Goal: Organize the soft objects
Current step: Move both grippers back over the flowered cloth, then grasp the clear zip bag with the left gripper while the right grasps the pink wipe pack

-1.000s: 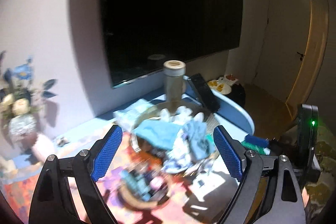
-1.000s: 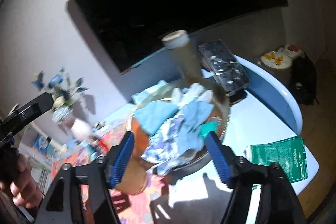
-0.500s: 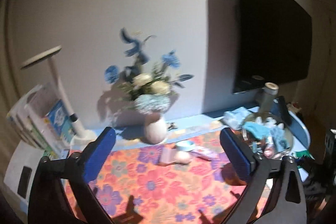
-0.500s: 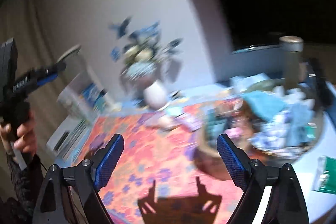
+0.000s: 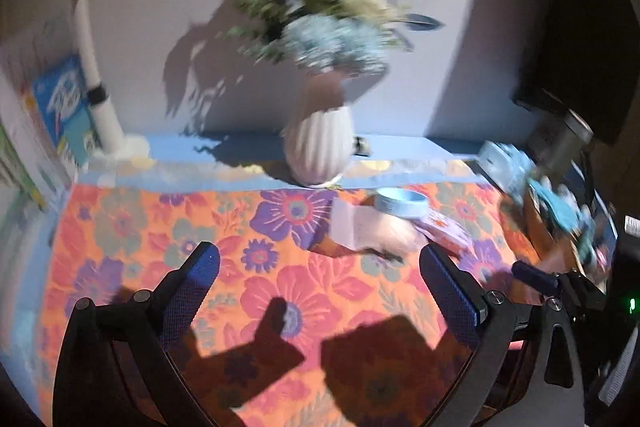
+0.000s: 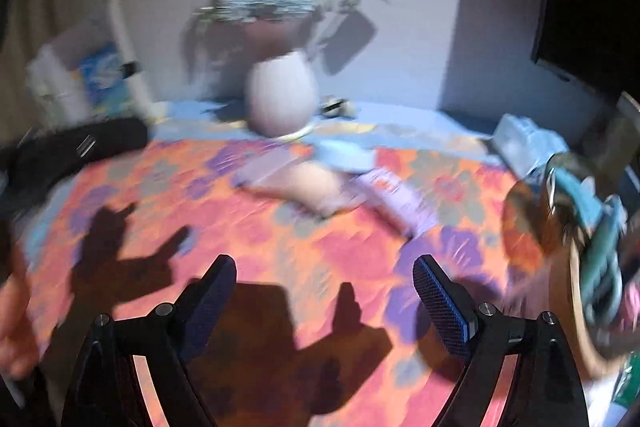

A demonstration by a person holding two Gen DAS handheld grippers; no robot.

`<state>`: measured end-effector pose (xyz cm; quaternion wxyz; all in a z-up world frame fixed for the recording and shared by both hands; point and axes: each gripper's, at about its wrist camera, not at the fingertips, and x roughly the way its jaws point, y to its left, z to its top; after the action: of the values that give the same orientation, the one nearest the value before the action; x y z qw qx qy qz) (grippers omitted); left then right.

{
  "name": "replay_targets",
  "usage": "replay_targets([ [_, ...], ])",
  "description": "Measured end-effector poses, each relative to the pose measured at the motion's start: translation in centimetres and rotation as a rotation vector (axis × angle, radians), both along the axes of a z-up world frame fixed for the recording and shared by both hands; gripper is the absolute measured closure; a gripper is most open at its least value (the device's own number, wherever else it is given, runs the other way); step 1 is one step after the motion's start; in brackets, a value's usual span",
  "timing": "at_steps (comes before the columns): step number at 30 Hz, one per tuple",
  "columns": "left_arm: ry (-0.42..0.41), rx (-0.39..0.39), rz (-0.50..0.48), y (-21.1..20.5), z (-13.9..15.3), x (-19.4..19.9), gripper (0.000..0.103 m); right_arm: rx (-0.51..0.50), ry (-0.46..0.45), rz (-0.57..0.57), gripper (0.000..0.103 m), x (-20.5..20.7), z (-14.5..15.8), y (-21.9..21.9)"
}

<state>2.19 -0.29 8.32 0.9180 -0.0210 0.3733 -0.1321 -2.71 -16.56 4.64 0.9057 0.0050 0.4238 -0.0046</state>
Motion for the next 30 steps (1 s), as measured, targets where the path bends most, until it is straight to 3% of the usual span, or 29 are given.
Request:
replay_targets([
  [5,0.105,-0.144,0.046,0.6,-3.9,3.0,0.005,-0.046,0.046,-0.107,0.014,5.2,-2.6,-2.5],
  [9,0.181,-0.21,0.043,-0.5,-6.6,5.4,0.011,-0.025,0.085,-0.17,0.015,7.6,-4.6,-4.6],
  [13,0.241,-0.245,0.03,-2.4,-8.5,7.7,0.017,-0.01,0.115,-0.189,0.015,9.0,-6.0,-5.9],
  [17,0.26,-0.237,0.011,-3.6,-9.3,9.1,0.029,0.054,0.146,-0.202,0.014,9.8,-7.5,-7.4],
  [20,0.275,-0.247,0.014,-3.9,-10.0,9.9,0.03,0.054,0.131,-0.175,0.015,10.2,-7.3,-7.1],
  [22,0.28,-0.26,0.016,-3.8,-10.4,10.4,0.036,0.044,0.132,-0.155,0.018,10.4,-7.3,-6.6],
  [25,0.269,-0.271,0.009,-3.6,-10.4,10.6,0.057,0.035,0.121,-0.128,0.035,10.3,-7.3,-6.1],
  [27,0.268,-0.254,0.012,-3.4,-10.4,10.8,0.089,0.017,0.12,-0.115,0.044,10.0,-7.2,-5.7],
  [30,0.275,-0.257,0.012,-2.8,-10.5,10.7,0.096,0.014,0.112,-0.09,0.055,9.4,-7.0,-5.1],
])
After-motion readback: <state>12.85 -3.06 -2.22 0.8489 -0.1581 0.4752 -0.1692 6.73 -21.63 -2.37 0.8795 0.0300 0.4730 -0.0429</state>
